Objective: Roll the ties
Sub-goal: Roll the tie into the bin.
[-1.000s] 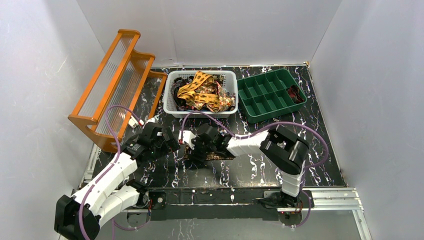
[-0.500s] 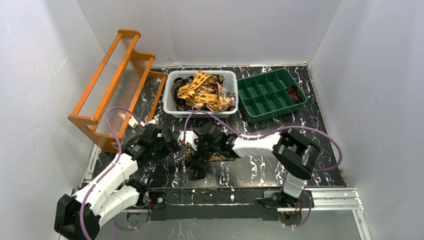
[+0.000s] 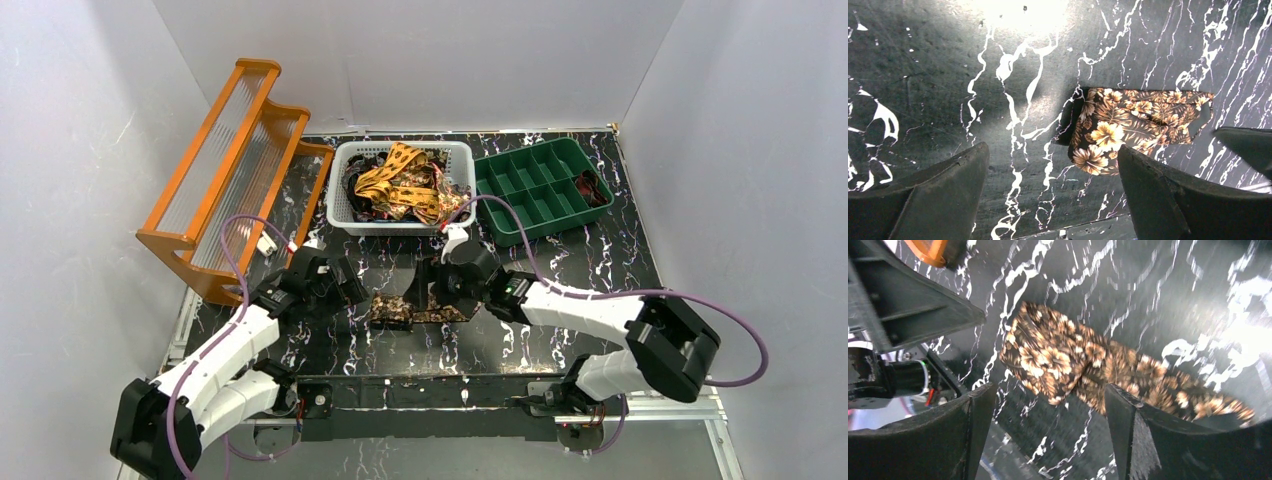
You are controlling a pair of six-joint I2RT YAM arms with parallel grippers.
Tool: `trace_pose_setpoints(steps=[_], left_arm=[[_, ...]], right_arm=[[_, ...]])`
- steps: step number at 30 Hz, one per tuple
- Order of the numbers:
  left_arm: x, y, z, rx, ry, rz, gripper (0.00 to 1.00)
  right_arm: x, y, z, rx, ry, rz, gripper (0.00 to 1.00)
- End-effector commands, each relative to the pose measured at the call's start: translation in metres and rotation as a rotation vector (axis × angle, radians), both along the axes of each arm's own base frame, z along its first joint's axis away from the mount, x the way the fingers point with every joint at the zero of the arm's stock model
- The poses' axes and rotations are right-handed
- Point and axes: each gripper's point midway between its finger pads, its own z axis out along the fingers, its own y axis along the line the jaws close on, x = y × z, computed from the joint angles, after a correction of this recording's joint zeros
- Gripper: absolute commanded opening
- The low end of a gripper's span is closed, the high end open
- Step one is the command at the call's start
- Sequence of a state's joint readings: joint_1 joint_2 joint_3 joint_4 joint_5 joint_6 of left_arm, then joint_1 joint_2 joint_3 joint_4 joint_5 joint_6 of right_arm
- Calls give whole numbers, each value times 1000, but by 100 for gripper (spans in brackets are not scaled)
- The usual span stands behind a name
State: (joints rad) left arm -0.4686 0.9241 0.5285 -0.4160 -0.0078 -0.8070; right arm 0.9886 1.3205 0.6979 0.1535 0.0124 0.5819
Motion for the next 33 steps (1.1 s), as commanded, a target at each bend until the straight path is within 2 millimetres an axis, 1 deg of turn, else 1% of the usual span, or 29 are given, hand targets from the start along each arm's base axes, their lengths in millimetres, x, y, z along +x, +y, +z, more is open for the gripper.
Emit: trace_pose_setpoints(steps=[1, 3, 6, 9, 12, 16, 20, 22, 25, 27, 29, 31, 33], left_arm=[[-3, -7, -4, -27, 9, -43, 96], [-4, -7, -6, -26, 14, -47, 95], [-6, -9, -8, -33, 25, -60, 94], [-8, -11, -11, -37, 31, -71, 92], [-8, -12, -10, -44, 24, -81, 92], [-7, -17, -10, -69, 14, -99, 92], [-5, -20, -11, -83, 2, -106, 92], [-5, -24, -11, -102, -3, -120, 93], [-4, -33, -12, -140, -26, -164, 93], [-2, -34, -15, -147, -39, -173, 93], [1, -37, -18, -161, -56, -188, 94], [3, -42, -20, -186, -69, -202, 94], [8, -51, -17, -232, -94, -225, 94]], right_arm=[[-25, 9, -20, 81, 354, -95, 83], [-23, 12, -24, 65, 366, -102, 77], [-16, 14, -33, 9, 363, -108, 73], [-11, 12, -43, -38, 371, -137, 68], [-7, 12, -45, -31, 385, -147, 63], [-3, 18, -42, -1, 392, -138, 62], [-1, 20, -52, -14, 436, -128, 58], [0, 22, -58, -18, 446, -130, 56], [8, 16, -68, -39, 458, -168, 50], [12, 13, -73, -50, 472, -171, 46], [13, 10, -78, -67, 489, -167, 42], [12, 9, -84, -79, 513, -155, 40], [11, 9, -88, -94, 530, -149, 39]])
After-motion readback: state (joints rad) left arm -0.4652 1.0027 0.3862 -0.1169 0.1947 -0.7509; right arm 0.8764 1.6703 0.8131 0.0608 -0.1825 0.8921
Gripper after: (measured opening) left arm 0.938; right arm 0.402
